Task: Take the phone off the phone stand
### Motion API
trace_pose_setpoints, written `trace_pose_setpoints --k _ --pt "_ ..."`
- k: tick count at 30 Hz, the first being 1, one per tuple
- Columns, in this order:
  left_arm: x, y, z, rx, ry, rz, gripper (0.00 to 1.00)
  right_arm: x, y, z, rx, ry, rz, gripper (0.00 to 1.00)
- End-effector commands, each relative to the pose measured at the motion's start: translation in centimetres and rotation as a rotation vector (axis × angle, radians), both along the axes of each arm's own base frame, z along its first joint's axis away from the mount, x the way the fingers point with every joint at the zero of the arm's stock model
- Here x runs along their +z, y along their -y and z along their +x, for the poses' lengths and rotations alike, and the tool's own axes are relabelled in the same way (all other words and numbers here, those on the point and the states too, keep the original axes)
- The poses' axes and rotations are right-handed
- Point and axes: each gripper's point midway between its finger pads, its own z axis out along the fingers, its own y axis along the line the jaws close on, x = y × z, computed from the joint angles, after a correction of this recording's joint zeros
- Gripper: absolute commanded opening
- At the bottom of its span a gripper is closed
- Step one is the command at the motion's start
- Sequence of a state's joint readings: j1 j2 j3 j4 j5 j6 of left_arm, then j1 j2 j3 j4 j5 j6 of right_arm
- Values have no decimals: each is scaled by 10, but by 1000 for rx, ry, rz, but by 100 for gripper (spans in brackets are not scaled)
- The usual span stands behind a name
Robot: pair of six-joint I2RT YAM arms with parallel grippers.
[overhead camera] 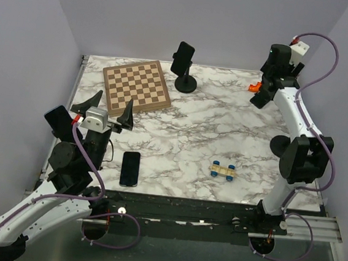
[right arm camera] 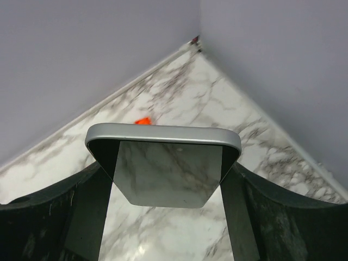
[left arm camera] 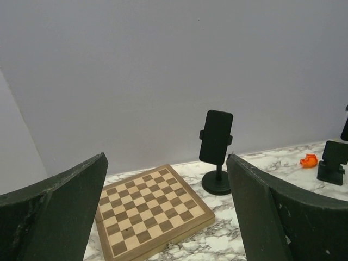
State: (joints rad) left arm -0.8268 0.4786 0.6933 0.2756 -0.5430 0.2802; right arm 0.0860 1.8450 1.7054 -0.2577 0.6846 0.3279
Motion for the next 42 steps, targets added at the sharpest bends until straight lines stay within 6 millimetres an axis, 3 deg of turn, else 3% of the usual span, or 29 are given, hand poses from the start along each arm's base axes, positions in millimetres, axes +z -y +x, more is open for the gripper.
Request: trace_pose_setpoints --k 1,6,10,15,19,24,29,33,42 --pt "1 -3 3 32 7 4 99 -42 -92 -31 241 -188 119 17" --pt "-3 3 7 30 -5 23 99 -88 -207 -99 515 -368 300 16" --pt "-3 2 8 37 -7 31 99 -114 -283 -164 716 -482 456 16" --pt "-1 1 5 31 2 23 99 -142 -369 -250 929 -634 589 17" --pt "1 -1 4 35 5 18 99 -168 -422 -301 1043 -757 703 20" --pt "-2 0 6 36 0 25 99 -196 -458 -330 1083 -814 725 20" --pt "-5 4 9 31 -9 36 99 -218 -481 -337 1064 -836 706 21" --pt "-7 6 10 32 -13 44 99 -242 -480 -339 990 -846 678 24" --pt "-7 9 11 25 -13 51 99 -261 -473 -331 927 -772 590 33"
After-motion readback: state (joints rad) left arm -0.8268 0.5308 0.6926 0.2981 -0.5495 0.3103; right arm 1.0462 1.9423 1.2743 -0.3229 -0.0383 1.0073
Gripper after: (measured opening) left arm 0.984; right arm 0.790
